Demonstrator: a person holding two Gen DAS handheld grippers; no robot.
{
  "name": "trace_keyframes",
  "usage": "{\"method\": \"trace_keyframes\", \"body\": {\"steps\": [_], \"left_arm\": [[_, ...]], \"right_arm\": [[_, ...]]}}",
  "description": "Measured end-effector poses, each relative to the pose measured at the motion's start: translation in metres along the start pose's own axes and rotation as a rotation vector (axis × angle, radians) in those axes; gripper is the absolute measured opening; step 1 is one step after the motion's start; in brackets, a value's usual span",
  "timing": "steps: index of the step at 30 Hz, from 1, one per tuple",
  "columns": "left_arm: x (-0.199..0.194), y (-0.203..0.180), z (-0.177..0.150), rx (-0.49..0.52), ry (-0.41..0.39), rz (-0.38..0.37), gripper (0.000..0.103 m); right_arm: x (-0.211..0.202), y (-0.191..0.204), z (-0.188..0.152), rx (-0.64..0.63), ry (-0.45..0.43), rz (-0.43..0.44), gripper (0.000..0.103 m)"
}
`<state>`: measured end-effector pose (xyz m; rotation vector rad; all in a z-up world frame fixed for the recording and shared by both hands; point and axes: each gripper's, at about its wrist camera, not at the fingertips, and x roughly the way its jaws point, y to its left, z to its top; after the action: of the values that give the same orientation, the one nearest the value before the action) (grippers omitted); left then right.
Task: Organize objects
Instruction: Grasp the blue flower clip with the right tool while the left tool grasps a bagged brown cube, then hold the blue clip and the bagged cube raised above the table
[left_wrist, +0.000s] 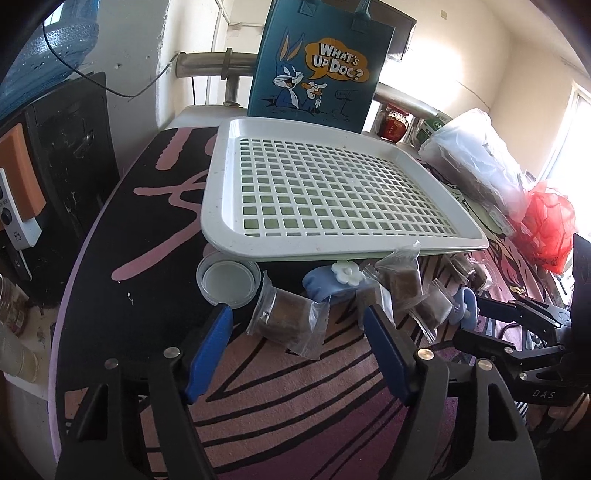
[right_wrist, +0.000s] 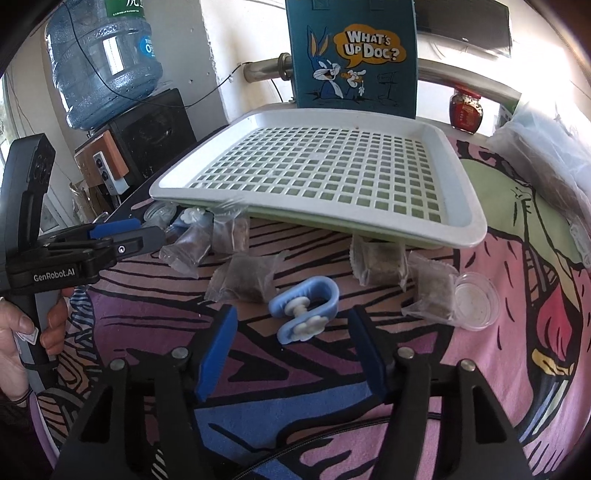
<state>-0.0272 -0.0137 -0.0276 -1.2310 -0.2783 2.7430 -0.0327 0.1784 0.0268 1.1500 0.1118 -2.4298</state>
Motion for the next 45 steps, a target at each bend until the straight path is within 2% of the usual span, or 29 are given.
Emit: {"method": "trace_keyframes", "body": {"steps": [2,3,4,5,9,14,21,29,45], "left_arm": [[0.005,0.001,0.0,-0.009,0.024,-0.007,0.053],[0.004,0.001,-0.001,-0.011,0.017,-0.004,0.049],[0.006,0.001,-0.001,-0.012,0.023,-0.015,0.04],[0.006,0.001,-0.001,-0.014,0.021,-0.013,0.038],[0.0,0.001,-0.004,-0.017,0.0,-0.011,0.031],[-0.021,-0.008,-0.005,0.033,-0.109,-0.008,0.03],[-0.043,-0.026,-0.009,0.114,-0.222,-0.068,0.03],[-0.05,-0.044,-0.012,0.193,-0.266,-0.083,0.031],[-0.049,-0.042,-0.014,0.187,-0.261,-0.08,0.031]], "right_arm": [[0.002,0.001,0.0,-0.002,0.008,0.005,0.049],[0.001,0.001,-0.001,-0.002,0.006,0.008,0.043],[0.001,0.001,-0.001,-0.003,0.009,0.011,0.039],[0.001,0.001,-0.001,-0.003,0.011,0.011,0.034],[-0.003,0.001,-0.001,-0.008,-0.009,0.03,0.034],[-0.023,0.005,-0.002,-0.033,-0.112,0.029,0.034],[-0.049,0.014,-0.006,-0.069,-0.258,0.063,0.034],[-0.065,0.006,-0.009,-0.023,-0.373,0.073,0.034],[-0.063,0.004,-0.008,-0.013,-0.37,0.088,0.034]]}}
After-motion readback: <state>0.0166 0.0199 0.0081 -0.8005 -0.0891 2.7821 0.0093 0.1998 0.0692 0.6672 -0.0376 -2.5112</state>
